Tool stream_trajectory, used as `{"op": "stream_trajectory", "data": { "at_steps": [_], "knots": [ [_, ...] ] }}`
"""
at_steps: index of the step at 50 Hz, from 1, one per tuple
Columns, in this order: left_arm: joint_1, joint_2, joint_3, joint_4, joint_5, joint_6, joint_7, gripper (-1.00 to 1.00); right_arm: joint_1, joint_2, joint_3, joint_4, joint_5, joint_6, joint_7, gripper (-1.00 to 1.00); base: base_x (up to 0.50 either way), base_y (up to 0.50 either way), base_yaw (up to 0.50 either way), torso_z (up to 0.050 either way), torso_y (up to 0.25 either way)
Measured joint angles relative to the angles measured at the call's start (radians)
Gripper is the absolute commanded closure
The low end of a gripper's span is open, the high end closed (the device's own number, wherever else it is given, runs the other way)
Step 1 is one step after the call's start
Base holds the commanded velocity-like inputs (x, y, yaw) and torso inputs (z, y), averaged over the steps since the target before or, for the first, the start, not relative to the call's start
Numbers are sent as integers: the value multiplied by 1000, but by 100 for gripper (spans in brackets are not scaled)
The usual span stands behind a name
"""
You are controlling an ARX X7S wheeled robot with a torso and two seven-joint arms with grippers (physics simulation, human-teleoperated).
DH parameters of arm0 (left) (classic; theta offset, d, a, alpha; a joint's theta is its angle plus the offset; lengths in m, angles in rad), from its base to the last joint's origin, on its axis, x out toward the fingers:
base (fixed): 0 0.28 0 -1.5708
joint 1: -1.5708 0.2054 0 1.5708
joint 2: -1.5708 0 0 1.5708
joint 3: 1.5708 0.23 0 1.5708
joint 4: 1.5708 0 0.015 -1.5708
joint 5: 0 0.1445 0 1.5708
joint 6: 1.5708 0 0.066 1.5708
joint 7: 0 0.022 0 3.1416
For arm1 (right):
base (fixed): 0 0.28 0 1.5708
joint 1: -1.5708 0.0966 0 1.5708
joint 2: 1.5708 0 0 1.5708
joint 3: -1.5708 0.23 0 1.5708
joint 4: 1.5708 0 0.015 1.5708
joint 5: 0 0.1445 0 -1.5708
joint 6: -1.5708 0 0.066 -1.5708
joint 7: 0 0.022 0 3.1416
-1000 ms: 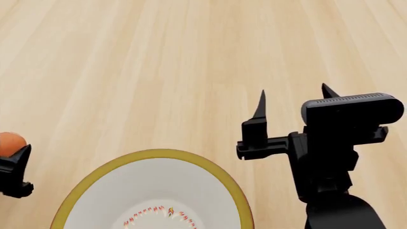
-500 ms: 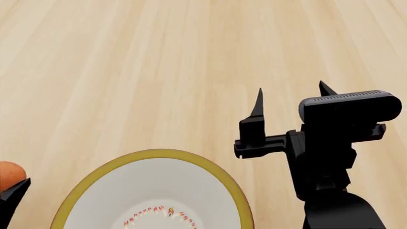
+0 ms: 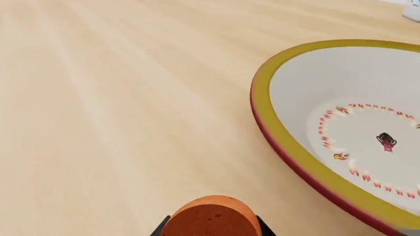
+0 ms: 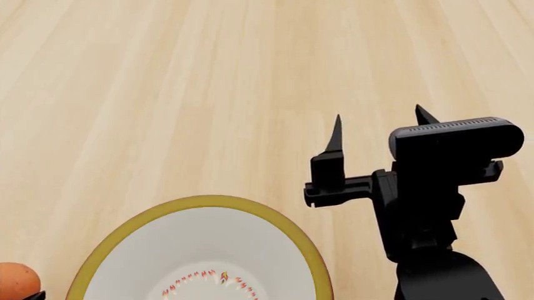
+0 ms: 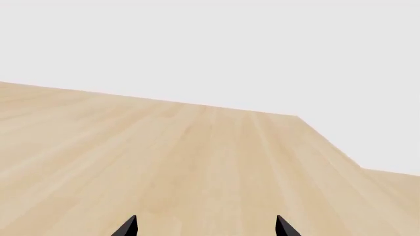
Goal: Place the eggs and milk next to the bowl.
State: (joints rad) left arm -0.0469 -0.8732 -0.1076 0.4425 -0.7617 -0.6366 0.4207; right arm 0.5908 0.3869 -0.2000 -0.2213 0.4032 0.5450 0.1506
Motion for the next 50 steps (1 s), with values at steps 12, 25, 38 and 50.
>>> {"op": "stream_trajectory", "data": {
  "at_steps": [12, 25, 38, 50],
  "knots": [
    [81, -11, -24, 40, -1, 33, 29, 100, 0, 1, -2, 0, 4, -3, 1, -100, 0, 0, 0, 0, 0],
    [124, -19, -11, 80, -4, 41, 51, 100, -1, 3, -3, -4, 8, -2, 4, -100, 0, 0, 0, 0, 0],
    [135, -21, 28, 92, 12, 47, 74, 100, -1, 5, -5, -4, 10, -4, 6, -100, 0, 0, 0, 0, 0],
    [120, -17, 70, 92, 31, 52, 88, 100, -5, 7, -5, -8, 13, -5, 11, -100, 0, 0, 0, 0, 0]
  ]
}}
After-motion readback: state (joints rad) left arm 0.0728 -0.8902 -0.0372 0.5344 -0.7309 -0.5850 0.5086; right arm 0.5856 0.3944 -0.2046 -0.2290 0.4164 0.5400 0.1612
